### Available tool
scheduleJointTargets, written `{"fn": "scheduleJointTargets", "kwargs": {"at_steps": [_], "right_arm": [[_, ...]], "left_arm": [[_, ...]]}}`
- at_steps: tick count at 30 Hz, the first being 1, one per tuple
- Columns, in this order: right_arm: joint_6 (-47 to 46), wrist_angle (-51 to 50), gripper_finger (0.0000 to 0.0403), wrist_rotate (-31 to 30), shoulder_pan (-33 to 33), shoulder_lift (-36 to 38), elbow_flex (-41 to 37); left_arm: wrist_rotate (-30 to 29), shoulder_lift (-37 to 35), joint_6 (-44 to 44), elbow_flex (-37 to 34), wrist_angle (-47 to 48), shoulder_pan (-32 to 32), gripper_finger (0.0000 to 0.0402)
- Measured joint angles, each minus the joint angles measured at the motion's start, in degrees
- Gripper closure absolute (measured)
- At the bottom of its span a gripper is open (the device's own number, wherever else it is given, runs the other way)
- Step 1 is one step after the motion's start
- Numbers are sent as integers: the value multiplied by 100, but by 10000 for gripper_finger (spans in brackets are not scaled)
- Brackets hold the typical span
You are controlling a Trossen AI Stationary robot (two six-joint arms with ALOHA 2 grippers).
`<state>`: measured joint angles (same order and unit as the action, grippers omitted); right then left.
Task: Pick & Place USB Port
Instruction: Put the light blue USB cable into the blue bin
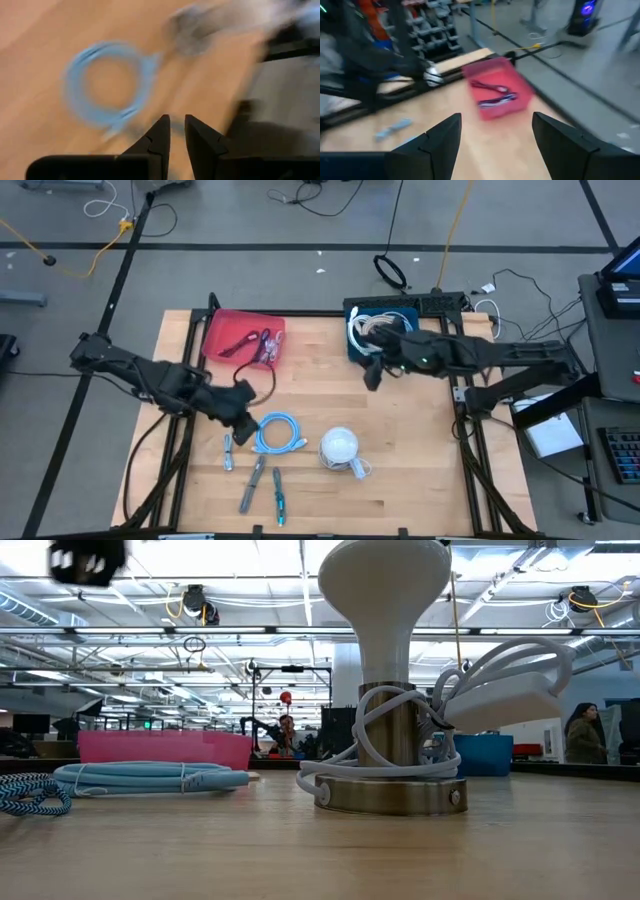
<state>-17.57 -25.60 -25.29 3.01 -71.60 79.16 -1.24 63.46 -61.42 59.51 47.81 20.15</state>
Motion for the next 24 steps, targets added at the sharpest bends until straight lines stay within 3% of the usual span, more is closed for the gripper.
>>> {"fn": "scheduleJointTargets", "kwargs": {"at_steps": [4,7,10,17,24], "right_arm": [[-790,-83,164,1,449,114,4],[-1176,-268,163,4,752,141,4],[-1413,-571,163,8,1044,141,3],[-1631,-1090,159,-2,1734,220,-2],[-1502,-1022,159,-478,2376,256,-3]], "left_arm": [[-487,556,-324,-29,1105,276,344],[-692,1074,-275,-31,1090,361,344],[-507,1663,-310,-31,657,278,336],[-164,2645,-576,89,386,-85,258],[-374,2831,-815,302,809,-500,206]]}}
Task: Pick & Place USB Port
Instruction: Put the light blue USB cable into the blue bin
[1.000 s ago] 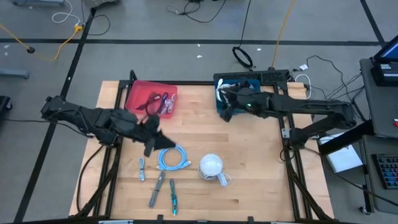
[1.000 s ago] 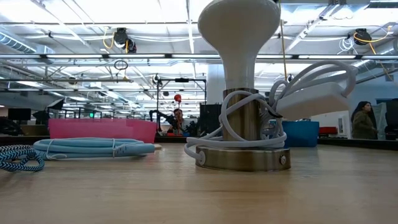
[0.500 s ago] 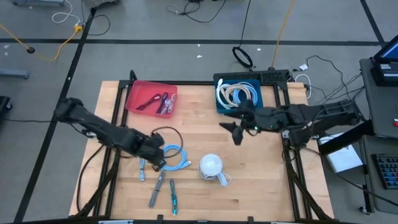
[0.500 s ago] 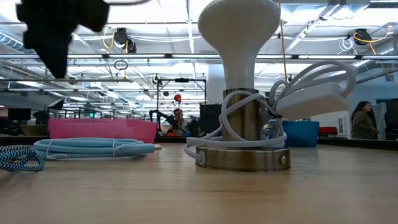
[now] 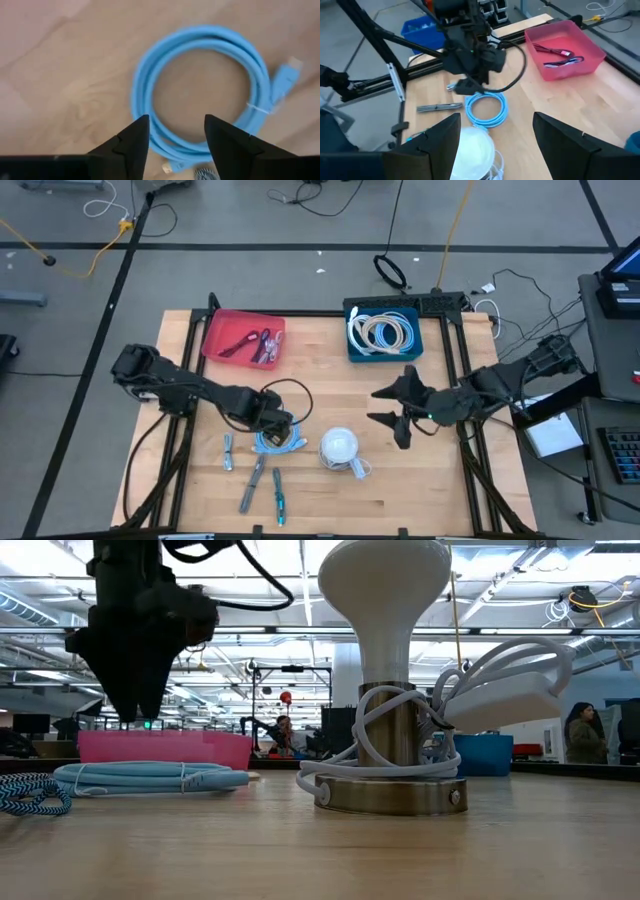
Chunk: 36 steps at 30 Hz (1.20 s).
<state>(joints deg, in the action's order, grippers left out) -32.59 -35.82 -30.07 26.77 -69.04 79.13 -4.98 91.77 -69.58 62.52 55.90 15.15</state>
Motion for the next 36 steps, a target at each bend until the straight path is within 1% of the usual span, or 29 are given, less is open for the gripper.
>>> {"fn": "scheduleJointTargets", "kwargs": {"at_steps": [4,6,15,20,24,28,30,31,32,34,35,36], "right_arm": [[-57,64,160,-18,180,21,0],[-17,58,160,-17,237,22,0],[-78,38,160,-17,361,42,0],[-80,34,161,-39,464,47,0],[-77,17,161,-163,524,61,0],[-80,-48,161,-159,526,118,0],[-80,-58,161,-168,529,151,0],[-81,-63,161,-163,529,174,0],[-82,-83,161,-163,529,188,0],[-80,-87,161,-168,529,241,0],[-80,-97,161,-166,529,257,0],[-82,-98,161,-166,529,280,0]], "left_arm": [[-271,0,-109,0,358,-89,204],[-343,46,-56,-17,362,-175,204],[-252,418,460,-28,163,-537,203],[-56,806,731,-33,75,-699,203],[354,1217,939,-44,-50,-774,203],[473,1489,995,-9,-65,-754,207],[453,1541,897,-11,-45,-727,229],[470,1543,849,-11,-32,-727,250],[510,1543,819,-11,-39,-727,281],[545,1491,813,-11,-79,-729,355],[522,1464,749,-19,-89,-735,372],[523,1405,732,-25,-72,-758,374]]}}
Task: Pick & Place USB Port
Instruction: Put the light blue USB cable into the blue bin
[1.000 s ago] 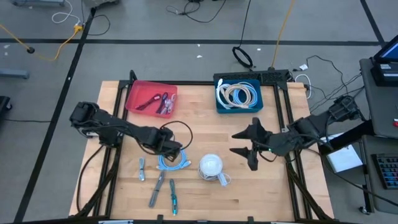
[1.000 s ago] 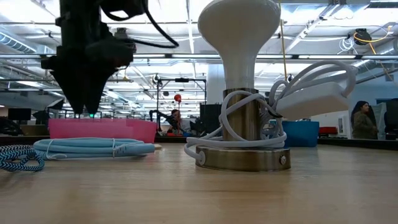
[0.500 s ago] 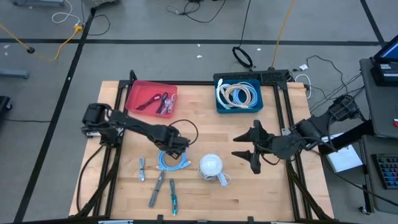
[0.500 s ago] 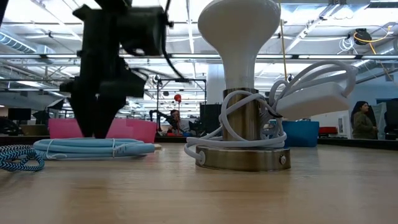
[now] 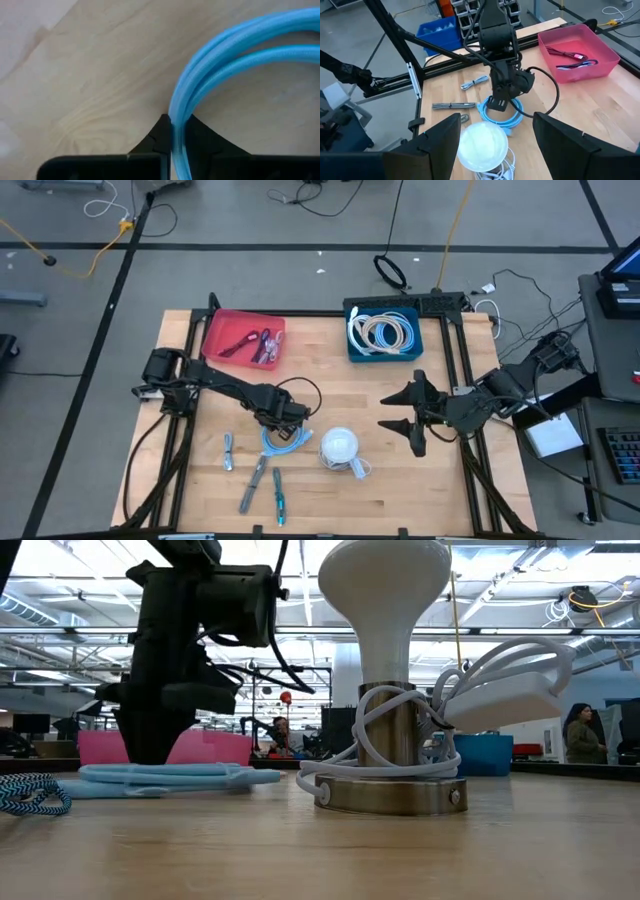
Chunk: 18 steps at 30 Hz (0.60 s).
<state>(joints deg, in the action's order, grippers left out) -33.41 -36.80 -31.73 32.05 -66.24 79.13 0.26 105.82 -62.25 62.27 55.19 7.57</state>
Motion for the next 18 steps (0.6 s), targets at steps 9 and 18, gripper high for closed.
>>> {"fn": "scheduleJointTargets", "kwargs": {"at_steps": [9,18], "right_arm": [[-129,-168,176,-191,7,170,0],[-238,-159,179,-805,31,243,0]], "left_arm": [[-712,-972,-455,511,123,-382,375],[-1453,-1362,1077,2192,-1021,-1640,375]]}}
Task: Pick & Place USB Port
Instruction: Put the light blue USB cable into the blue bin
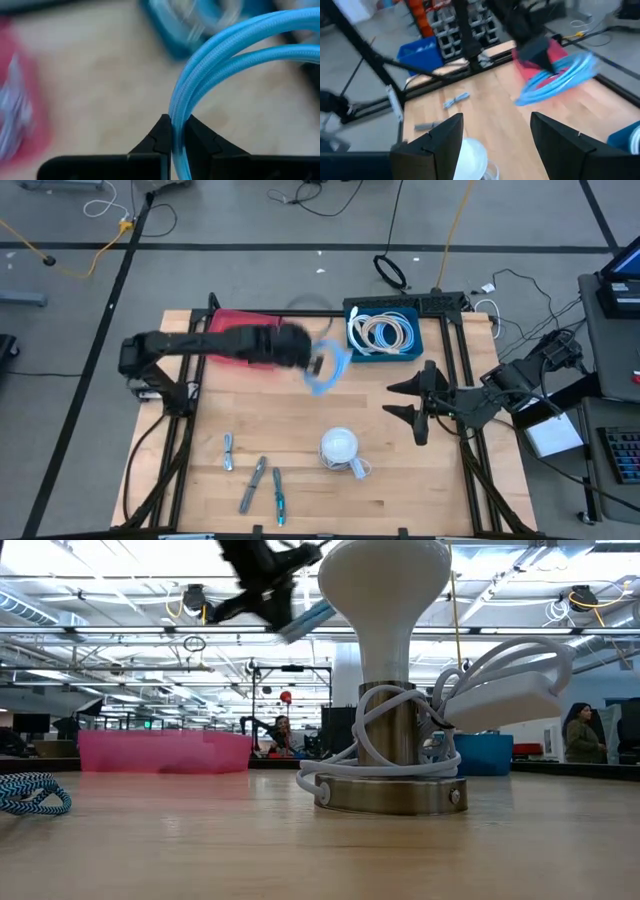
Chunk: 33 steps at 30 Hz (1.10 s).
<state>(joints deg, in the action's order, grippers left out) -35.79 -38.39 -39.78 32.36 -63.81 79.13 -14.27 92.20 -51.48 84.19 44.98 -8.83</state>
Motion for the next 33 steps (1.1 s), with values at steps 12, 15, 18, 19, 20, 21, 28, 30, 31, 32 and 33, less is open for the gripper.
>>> {"fn": "scheduleJointTargets", "kwargs": {"at_steps": [12,15,18,19,20,21,28,30,31,32,33], "right_arm": [[-497,37,179,-668,0,-2,0],[-537,39,179,-675,-8,-2,0],[-487,39,179,-771,-9,-2,0],[-444,39,179,-834,-11,-2,0],[-404,41,179,-847,-11,-2,0],[-360,44,179,-852,-13,-2,0],[-116,87,179,-832,-122,-4,0],[-110,84,179,-813,-122,-4,0],[-107,85,179,-809,-119,-4,0],[-109,85,179,-801,-117,-4,0],[-120,85,179,-792,-113,-4,0]], "left_arm": [[1432,918,1469,1492,324,-1395,375],[1455,900,1640,1382,1618,-1172,375],[1080,911,1689,1073,2981,-741,375],[940,903,1663,871,3194,-591,375],[879,888,1596,641,3195,-453,375],[867,839,1500,383,3073,-335,375],[1479,633,717,-730,1321,107,375],[1352,633,676,-729,1080,56,375],[1306,631,677,-692,961,-12,375],[1276,630,682,-654,776,-112,375],[1270,630,700,-592,581,-242,375]]}}
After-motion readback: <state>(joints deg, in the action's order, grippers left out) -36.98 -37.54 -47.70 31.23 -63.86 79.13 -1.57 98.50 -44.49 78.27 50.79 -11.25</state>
